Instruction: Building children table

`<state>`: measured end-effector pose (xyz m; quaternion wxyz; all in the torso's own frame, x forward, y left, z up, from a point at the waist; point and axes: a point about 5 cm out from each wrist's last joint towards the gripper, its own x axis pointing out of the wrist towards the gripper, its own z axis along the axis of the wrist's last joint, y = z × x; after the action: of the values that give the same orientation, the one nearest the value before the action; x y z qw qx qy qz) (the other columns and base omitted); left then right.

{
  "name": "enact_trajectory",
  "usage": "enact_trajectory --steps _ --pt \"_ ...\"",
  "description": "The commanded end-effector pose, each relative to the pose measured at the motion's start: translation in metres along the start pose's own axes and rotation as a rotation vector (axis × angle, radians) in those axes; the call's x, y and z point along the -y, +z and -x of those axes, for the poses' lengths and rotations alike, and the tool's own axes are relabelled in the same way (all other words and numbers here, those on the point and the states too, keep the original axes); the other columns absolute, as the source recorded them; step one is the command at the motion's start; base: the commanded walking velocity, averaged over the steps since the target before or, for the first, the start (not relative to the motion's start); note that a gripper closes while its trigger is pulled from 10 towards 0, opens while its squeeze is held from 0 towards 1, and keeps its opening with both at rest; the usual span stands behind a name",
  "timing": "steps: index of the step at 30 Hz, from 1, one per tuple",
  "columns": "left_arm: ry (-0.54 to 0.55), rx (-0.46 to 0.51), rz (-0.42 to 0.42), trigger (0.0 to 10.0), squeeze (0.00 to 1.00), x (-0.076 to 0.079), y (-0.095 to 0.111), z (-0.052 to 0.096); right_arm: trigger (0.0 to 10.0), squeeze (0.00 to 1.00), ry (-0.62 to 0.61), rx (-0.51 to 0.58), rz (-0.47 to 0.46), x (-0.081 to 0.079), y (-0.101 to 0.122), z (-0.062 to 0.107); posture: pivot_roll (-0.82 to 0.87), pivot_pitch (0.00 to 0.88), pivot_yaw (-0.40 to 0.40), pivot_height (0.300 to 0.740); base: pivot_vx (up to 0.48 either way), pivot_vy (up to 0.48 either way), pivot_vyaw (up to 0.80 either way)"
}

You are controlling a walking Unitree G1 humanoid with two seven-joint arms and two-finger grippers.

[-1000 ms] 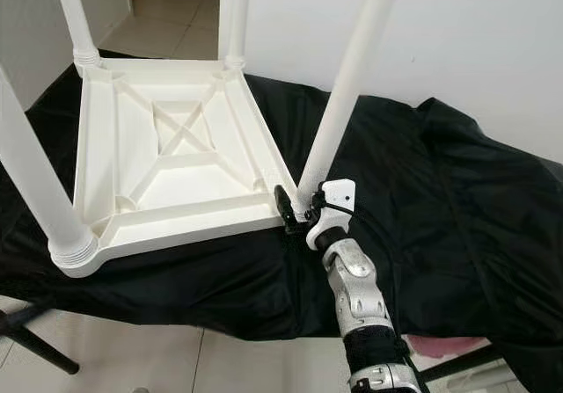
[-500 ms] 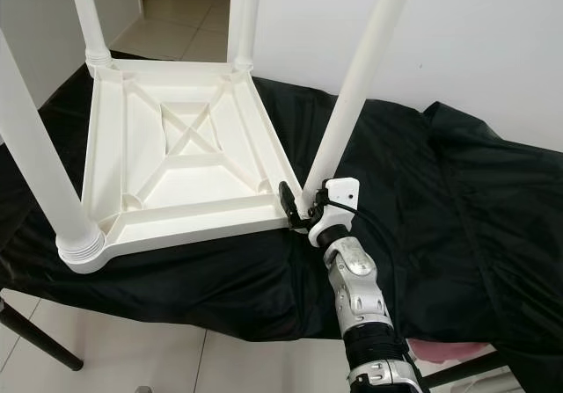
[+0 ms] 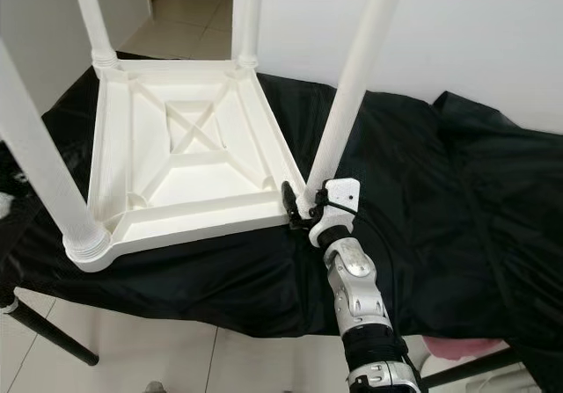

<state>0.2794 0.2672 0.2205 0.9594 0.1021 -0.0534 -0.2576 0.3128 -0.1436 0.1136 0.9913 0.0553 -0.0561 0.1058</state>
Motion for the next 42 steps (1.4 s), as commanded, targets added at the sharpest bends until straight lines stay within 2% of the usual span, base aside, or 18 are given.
enact_trajectory --steps 1,5,8,12,16,17,18,20,21,22,23,24,25,29,35,39,41,42 --pt "-0.113 0.023 0.02 10.0 0.0 0.013 0.0 -0.009 10.0 0.0 -0.012 0.008 0.015 0.003 0.002 -0.002 0.06 0.023 -0.062 0.74 0.0 0.0 0.0" --pt "-0.206 0.052 0.071 10.0 0.0 0.035 -0.01 -0.026 10.0 0.0 -0.03 0.009 0.036 0.008 0.004 -0.005 0.03 0.012 -0.025 0.74 0.0 0.0 0.0" --pt "-0.228 0.058 0.087 10.0 0.0 0.041 -0.011 -0.031 10.0 0.0 -0.034 0.009 0.044 0.009 0.004 -0.006 0.03 0.008 -0.011 0.74 0.0 0.0 0.0" --pt "-0.367 0.079 0.15 10.0 0.0 0.069 -0.013 -0.044 10.0 0.0 -0.04 -0.003 0.082 0.017 0.005 -0.013 0.01 0.005 0.006 0.74 0.0 0.0 0.0" --pt "-0.382 0.082 0.162 10.0 0.0 0.072 -0.014 -0.045 10.0 0.0 -0.04 -0.006 0.087 0.018 0.005 -0.015 0.0 0.0 0.016 0.74 0.0 0.0 0.0" --pt "-0.417 0.082 0.166 10.0 0.0 0.078 -0.014 -0.046 10.0 0.0 -0.041 -0.014 0.093 0.019 0.005 -0.017 0.0 0.0 0.018 0.74 0.0 0.0 0.0" --pt "-0.417 0.082 0.166 10.0 0.0 0.078 -0.014 -0.046 10.0 0.0 -0.041 -0.014 0.093 0.019 0.005 -0.017 0.0 0.0 0.018 0.74 0.0 0.0 0.0" --pt "-0.489 0.081 0.19 10.0 0.0 0.096 -0.018 -0.048 10.0 0.0 -0.047 -0.03 0.105 0.024 0.005 -0.025 0.0 0.0 0.018 0.74 0.0 0.0 0.0" --pt "-0.489 0.081 0.19 10.0 0.0 0.096 -0.018 -0.048 10.0 0.0 -0.047 -0.03 0.105 0.024 0.005 -0.025 0.0 0.0 0.018 0.74 0.0 0.0 0.0" --pt "-0.523 0.083 0.203 10.0 0.0 0.106 -0.019 -0.05 10.0 0.0 -0.053 -0.036 0.108 0.028 0.007 -0.03 -0.01 0.0 0.017 0.74 0.0 0.0 0.0" --pt "-0.523 0.083 0.203 10.0 0.0 0.106 -0.019 -0.05 10.0 0.0 -0.053 -0.036 0.108 0.028 0.007 -0.03 -0.01 0.0 0.017 0.74 0.0 0.0 0.0" --pt "-0.559 0.092 0.208 10.0 0.0 0.119 -0.02 -0.055 10.0 0.0 -0.062 -0.035 0.112 0.032 0.012 -0.04 0.0 0.0 0.015 0.74 0.0 0.0 0.0" --pt "-0.559 0.092 0.208 10.0 0.0 0.119 -0.02 -0.055 10.0 0.0 -0.062 -0.035 0.112 0.032 0.012 -0.04 0.0 0.0 0.015 0.74 0.0 0.0 0.0" --pt "-0.572 0.126 0.243 10.0 0.0 0.14 -0.014 -0.067 10.0 0.0 -0.065 -0.009 0.114 0.03 0.02 -0.052 -0.01 0.0 0.022 0.74 0.0 0.0 0.0" --pt "-0.537 0.124 0.232 10.0 0.0 0.147 -0.016 -0.073 10.0 0.0 -0.105 0.015 0.099 0.028 0.017 -0.048 -0.01 0.0 0.021 0.74 0.0 0.0 0.0" --pt "-0.515 0.108 0.211 10.0 0.0 0.145 -0.018 -0.074 10.0 0.0 -0.145 0.023 0.101 0.031 0.013 -0.043 -0.01 0.0 0.023 0.74 0.0 0.0 0.0" --pt "-0.46 0.1 0.169 10.0 0.0 0.135 -0.019 -0.079 10.0 0.0 -0.225 0.066 0.099 0.039 0.011 -0.031 -0.02 0.003 0.022 0.74 0.0 0.0 0.0" --pt "-0.46 0.1 0.169 10.0 0.0 0.135 -0.019 -0.079 10.0 0.0 -0.225 0.066 0.099 0.039 0.011 -0.031 -0.02 0.003 0.022 0.74 0.0 0.0 0.0"
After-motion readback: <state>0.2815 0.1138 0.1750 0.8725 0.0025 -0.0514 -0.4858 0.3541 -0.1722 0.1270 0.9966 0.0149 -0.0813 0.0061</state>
